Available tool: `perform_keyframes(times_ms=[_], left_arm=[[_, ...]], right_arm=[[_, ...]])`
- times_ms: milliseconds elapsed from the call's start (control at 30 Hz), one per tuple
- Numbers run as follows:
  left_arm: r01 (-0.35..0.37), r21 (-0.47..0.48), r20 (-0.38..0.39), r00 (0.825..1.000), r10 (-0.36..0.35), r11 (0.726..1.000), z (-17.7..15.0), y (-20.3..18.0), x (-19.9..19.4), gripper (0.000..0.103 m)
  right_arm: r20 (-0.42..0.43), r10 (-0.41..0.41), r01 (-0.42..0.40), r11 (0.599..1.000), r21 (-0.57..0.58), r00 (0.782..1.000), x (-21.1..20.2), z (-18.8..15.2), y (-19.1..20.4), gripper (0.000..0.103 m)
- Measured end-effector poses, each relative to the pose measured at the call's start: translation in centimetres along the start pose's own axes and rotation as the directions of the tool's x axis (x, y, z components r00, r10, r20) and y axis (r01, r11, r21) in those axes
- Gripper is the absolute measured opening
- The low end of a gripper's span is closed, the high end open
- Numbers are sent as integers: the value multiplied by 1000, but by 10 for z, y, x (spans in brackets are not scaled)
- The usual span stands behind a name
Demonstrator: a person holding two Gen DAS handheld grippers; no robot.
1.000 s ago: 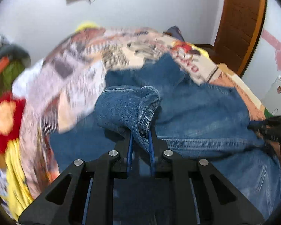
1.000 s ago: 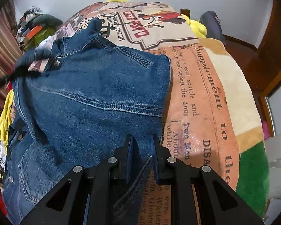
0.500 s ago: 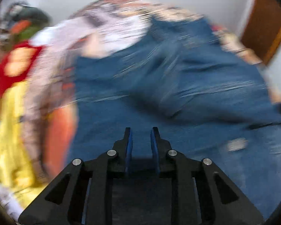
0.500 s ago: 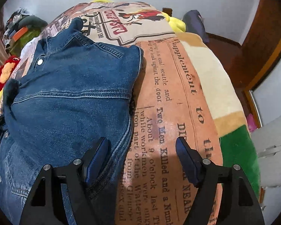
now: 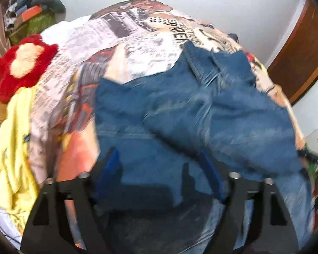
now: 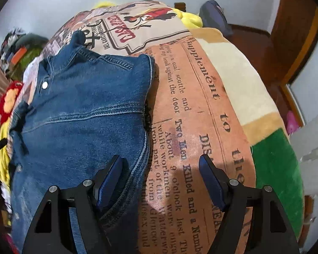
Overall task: Fold large clothes
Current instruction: 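Grasp the sleeve cuff with the left tool and lay it over the jacket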
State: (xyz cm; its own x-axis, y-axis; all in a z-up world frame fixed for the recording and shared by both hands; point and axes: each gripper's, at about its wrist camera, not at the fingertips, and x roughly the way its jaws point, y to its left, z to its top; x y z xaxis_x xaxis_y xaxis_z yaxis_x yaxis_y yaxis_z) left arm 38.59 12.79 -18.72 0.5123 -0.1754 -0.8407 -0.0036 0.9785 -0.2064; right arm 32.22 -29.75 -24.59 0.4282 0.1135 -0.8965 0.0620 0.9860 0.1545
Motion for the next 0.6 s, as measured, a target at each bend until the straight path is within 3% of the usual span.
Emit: perform_keyframes(times_ms=[200,300,367,433,600], left_arm=[[76,-52,-112,990,-82,996,28,-19,54,91],[-5,-40,-145,989,0,999,26,-20,78,92],[11,-61,-133,991,-19,998,22,-12,76,92],[-20,-88,-120,993,9,996,17,4,67,92],[-15,-100,-142,990,1,995,-11,42,48,92]], right_arm=[[-7,32,-32,999,38,999,-5,-2,-5,73],[-9,38,-38,998,52,999,-6,-2,-9,73],[-12,43,-43,997,59,999,-6,-2,-10,73],[-14,45,-44,997,58,999,-6,-3,-11,73],[-11,29,-28,998,48,1000,-1,-4,-10,74]])
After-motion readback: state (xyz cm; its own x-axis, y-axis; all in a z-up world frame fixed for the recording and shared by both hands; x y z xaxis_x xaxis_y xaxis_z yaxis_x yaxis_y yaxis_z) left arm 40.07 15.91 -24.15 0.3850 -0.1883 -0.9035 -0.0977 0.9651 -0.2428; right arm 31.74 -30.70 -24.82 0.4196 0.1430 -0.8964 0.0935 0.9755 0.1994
